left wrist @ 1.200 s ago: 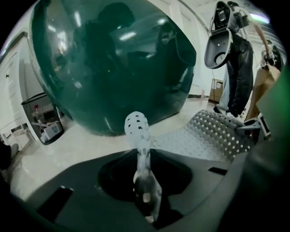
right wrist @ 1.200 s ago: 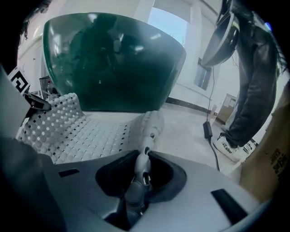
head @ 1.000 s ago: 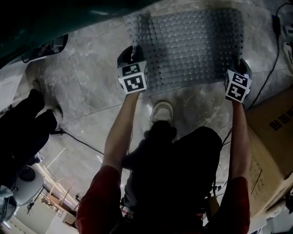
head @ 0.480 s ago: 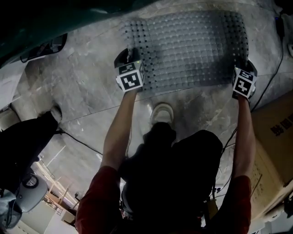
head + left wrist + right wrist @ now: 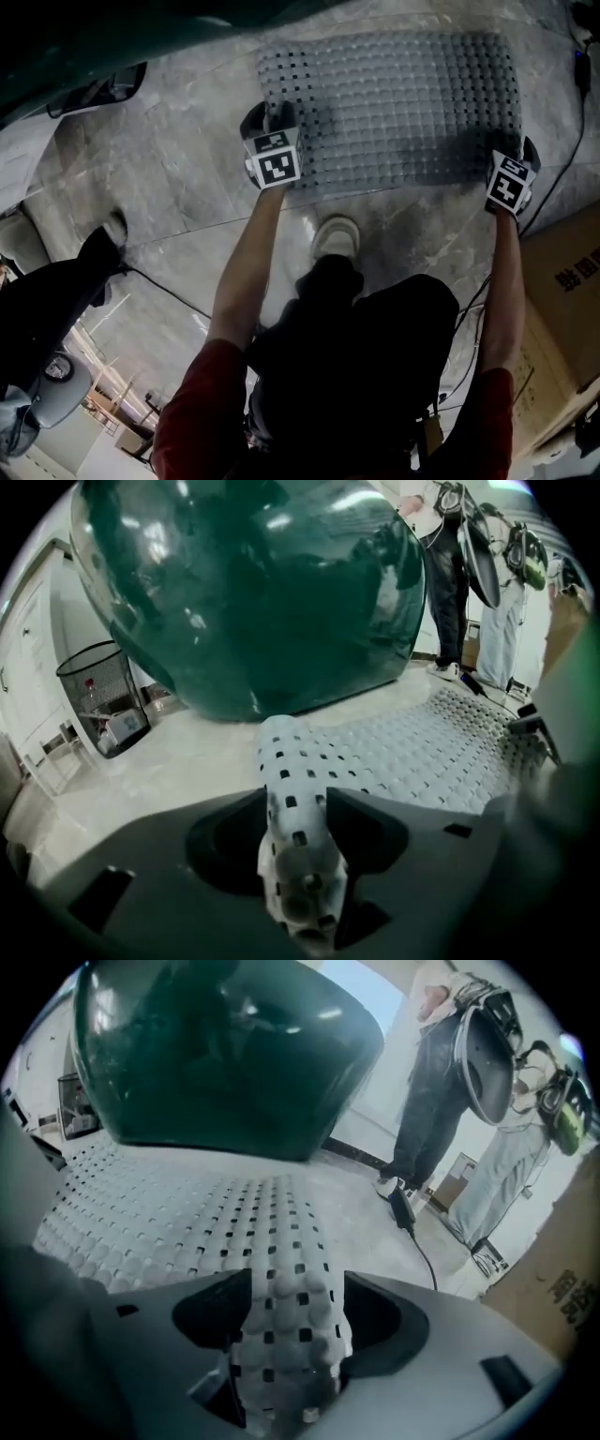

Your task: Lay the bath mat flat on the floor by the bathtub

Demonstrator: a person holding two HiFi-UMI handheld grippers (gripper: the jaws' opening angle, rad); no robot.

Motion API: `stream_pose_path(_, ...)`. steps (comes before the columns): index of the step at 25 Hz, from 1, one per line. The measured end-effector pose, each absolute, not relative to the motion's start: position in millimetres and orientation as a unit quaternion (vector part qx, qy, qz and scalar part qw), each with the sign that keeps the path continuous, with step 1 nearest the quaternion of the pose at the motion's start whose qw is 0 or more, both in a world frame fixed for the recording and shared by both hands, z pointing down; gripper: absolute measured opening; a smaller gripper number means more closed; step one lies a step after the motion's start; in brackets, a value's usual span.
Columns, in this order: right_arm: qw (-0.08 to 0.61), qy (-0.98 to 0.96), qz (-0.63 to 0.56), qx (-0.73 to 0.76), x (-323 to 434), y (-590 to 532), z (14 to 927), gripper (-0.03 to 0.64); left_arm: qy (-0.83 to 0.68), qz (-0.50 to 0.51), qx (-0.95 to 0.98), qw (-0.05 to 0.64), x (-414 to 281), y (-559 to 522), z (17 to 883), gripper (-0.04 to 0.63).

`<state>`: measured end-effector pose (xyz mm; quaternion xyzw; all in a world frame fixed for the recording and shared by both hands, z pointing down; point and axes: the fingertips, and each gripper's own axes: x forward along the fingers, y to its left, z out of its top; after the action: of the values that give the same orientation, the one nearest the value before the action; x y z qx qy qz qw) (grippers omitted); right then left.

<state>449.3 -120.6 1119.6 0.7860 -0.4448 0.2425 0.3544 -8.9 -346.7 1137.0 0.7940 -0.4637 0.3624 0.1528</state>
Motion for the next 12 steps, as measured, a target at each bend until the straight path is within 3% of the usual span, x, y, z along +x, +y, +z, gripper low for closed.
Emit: stream_pose_path(12,0.212,-0.544,0.197,0.787,351.8,-177.1,1035.6,0.305,-0.457,0.294,0.829,0.135,17.7,-333.0,1067.7,0.219)
